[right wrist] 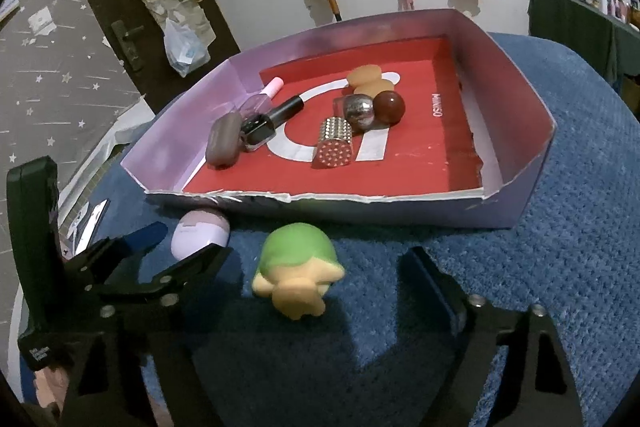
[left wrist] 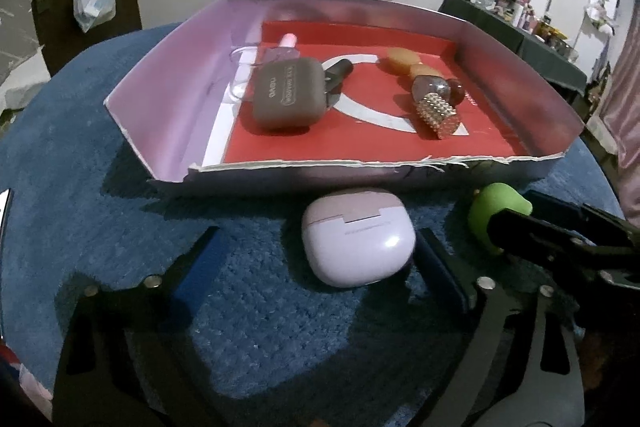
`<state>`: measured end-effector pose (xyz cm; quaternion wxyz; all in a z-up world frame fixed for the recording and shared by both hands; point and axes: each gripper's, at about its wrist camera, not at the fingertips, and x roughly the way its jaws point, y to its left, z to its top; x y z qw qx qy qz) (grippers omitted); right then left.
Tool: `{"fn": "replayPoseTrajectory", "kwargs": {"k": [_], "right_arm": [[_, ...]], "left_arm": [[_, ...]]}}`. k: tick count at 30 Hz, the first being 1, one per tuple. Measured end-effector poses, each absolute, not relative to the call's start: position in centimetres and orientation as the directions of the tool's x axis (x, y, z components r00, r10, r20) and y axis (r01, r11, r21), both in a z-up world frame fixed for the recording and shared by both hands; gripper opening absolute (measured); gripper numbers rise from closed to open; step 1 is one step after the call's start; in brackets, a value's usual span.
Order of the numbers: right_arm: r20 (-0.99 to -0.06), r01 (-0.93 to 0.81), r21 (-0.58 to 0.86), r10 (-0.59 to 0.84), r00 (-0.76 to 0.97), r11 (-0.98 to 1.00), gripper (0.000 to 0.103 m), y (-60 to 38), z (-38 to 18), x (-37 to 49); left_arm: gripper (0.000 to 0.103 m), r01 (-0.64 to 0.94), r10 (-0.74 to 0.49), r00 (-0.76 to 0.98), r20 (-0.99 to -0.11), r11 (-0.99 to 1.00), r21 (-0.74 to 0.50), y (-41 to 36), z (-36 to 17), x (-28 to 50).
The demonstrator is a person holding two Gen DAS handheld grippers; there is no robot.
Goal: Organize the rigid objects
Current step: 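Grasp the lilac earbud case with the left gripper while the right grasps the green-capped toy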
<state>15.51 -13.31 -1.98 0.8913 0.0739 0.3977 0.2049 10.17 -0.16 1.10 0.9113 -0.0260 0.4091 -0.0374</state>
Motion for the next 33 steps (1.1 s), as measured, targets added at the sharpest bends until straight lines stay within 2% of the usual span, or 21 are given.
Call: {"fn": "replayPoseTrajectory", "kwargs": {"k": [1,3,5,6,7,33], "right_arm": [[-0.682,-0.315,0.291,0.427,0.595,0.904,0.072,-13.1,-2.0,15.5],[-0.687,-0.328,0.262,0.414,0.597,0.908,0.067,-12.6,-2.0,15.2],[-0.688,-0.356,0.262,0.432,0.583,0.897,0.055,-12.1,-2.1,15.0],[-0.686,-0.366,0.269,0.444,0.577,0.891,0.048,-11.9,-2.1,15.0],[-0.687,-0.371,0.271,0.449,0.572,0.888,0.047,-11.8,-2.2,14.9],[-0.657,-0.378,0.310,0.484,0.578,0.872,0.046,-13.5,-0.3,10.5]], "left_arm": [[0.083,0.056,-0.094,0.665,-0.741,0.996,-0.076,-0.3,1.1,10.1],[0.074,0.078,-0.101,0.670,-0.735,0.995,-0.065,-0.8,1.2,10.0],[0.060,0.108,-0.112,0.675,-0.729,0.993,-0.052,-1.4,1.3,10.0],[0.056,0.122,-0.122,0.675,-0.728,0.991,-0.053,-1.6,1.3,9.9],[0.054,0.127,-0.122,0.676,-0.727,0.991,-0.048,-1.8,1.4,9.9],[0.054,0.152,-0.165,0.707,-0.687,0.985,-0.080,-1.6,3.1,5.1]]}}
